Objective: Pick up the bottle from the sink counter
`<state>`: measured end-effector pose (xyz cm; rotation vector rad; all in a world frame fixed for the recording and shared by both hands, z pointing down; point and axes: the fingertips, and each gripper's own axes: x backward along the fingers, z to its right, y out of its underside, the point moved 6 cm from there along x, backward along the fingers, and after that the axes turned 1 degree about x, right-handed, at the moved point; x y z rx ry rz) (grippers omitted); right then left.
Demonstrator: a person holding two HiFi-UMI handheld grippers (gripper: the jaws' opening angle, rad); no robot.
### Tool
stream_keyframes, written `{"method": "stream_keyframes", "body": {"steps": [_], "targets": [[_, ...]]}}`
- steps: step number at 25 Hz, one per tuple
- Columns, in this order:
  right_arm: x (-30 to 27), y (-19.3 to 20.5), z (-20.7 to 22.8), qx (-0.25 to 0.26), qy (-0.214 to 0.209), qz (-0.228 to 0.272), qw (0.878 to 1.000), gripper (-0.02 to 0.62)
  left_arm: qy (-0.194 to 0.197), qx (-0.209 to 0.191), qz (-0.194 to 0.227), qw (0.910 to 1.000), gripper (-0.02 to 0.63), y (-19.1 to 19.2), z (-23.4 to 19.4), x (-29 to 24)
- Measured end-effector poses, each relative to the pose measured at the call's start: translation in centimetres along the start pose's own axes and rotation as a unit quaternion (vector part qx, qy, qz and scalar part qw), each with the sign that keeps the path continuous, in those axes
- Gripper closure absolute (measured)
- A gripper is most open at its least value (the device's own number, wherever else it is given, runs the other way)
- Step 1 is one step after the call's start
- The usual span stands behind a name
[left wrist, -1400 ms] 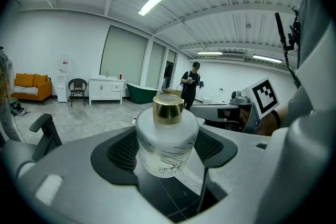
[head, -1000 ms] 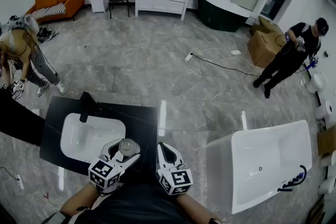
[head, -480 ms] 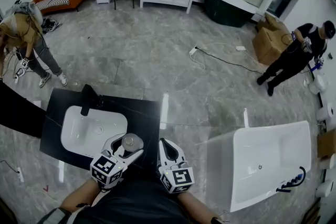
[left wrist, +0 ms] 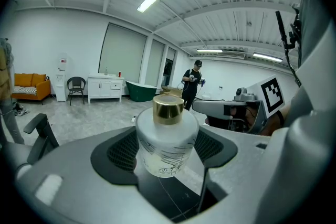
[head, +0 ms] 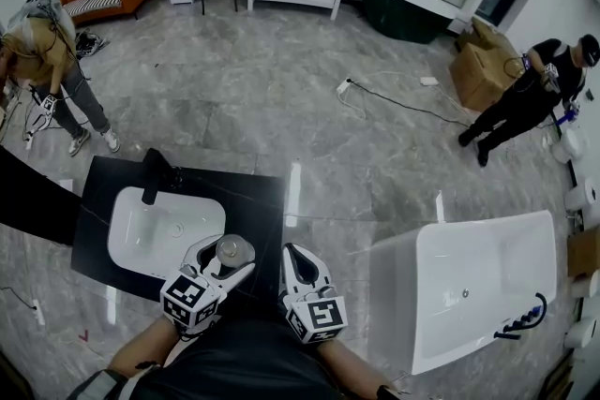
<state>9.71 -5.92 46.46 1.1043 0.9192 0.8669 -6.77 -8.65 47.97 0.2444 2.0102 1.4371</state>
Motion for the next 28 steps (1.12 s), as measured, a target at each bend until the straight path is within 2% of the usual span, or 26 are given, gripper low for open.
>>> {"method": "stream_keyframes", "body": {"steps": [28], "targets": [[0.05,0.0,0.26,0.004,-0.004,-0.001,1.0,0.589,-0.005,0.002,-0.002,1.0,0.275,-0.08,-0.1,-0.51]]}}
